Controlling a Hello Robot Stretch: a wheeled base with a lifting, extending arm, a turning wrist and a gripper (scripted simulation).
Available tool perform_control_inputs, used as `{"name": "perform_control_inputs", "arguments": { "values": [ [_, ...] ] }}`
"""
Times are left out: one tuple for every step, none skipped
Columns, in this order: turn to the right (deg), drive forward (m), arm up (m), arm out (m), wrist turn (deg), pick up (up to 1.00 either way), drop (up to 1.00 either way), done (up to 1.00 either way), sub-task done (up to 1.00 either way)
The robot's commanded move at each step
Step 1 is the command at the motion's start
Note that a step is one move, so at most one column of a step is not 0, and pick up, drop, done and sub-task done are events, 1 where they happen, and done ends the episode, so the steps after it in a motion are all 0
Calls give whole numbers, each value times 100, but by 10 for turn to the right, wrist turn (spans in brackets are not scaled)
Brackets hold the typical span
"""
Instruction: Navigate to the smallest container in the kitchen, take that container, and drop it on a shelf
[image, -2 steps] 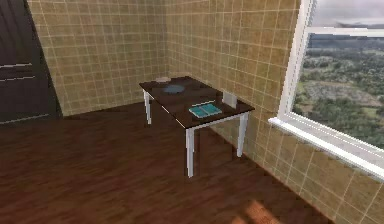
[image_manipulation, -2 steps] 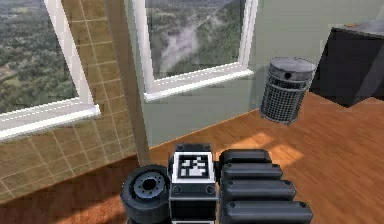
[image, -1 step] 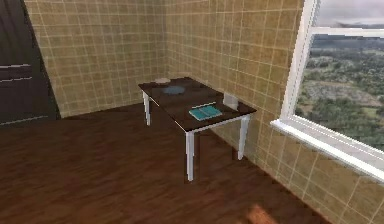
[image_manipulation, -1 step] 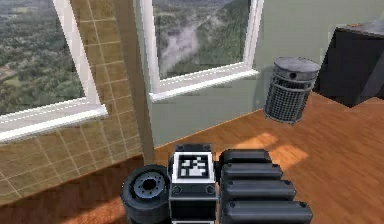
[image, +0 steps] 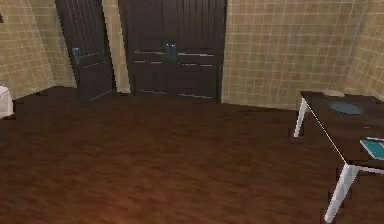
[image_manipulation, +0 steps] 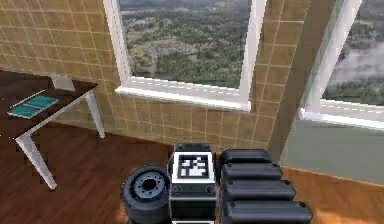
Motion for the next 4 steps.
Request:
{"name": "perform_control_inputs", "arguments": {
  "values": [
    [-420, 0, 0, 0, 0, 0, 0, 0, 0],
    [0, 95, 0, 0, 0, 0, 0, 0, 0],
    [-330, 0, 0, 0, 0, 0, 0, 0, 0],
    [0, 75, 0, 0, 0, 0, 0, 0, 0]
  ]
}}
